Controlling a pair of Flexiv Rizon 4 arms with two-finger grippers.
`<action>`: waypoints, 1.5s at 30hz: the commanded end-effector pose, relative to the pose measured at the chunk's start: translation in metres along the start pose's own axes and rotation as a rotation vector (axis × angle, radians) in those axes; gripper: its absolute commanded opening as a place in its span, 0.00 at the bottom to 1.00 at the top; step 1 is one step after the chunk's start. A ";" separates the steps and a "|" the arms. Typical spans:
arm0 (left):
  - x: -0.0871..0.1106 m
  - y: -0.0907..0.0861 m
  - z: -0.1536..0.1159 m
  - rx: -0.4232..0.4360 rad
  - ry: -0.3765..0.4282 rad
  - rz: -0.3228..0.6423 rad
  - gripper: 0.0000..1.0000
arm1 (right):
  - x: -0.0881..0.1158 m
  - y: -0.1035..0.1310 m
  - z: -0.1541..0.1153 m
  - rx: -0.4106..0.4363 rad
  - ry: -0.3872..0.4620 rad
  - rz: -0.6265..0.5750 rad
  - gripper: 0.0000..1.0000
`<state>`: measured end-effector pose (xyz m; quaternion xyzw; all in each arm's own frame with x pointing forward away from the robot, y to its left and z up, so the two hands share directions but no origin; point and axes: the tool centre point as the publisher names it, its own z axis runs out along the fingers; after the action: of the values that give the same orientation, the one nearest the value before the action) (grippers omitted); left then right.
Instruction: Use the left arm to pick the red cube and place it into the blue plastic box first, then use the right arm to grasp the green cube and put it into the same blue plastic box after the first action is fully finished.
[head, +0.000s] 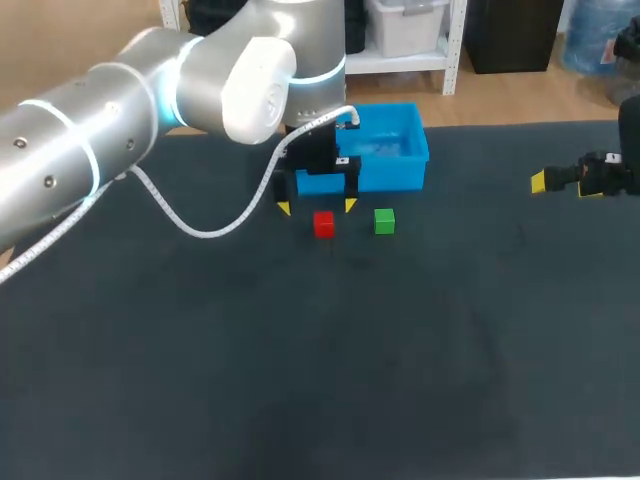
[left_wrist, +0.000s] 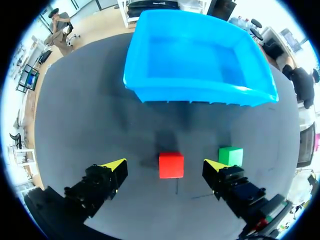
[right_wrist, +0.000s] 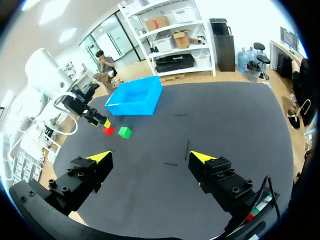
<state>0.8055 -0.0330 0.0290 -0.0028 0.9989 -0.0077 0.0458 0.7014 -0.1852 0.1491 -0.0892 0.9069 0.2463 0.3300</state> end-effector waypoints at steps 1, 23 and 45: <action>-0.008 -0.005 0.010 -0.012 0.028 0.004 1.00 | 0.000 0.000 0.000 0.003 0.000 -0.001 1.00; 0.001 -0.003 0.030 -0.041 0.074 -0.002 1.00 | 0.000 0.000 0.000 0.003 0.000 -0.001 1.00; 0.004 -0.001 0.024 -0.042 0.079 0.001 0.00 | 0.000 0.000 0.000 0.003 0.000 -0.001 1.00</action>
<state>0.8021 -0.0342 0.0000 -0.0044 0.9999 0.0115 0.0087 0.7014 -0.1852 0.1491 -0.0892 0.9069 0.2463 0.3300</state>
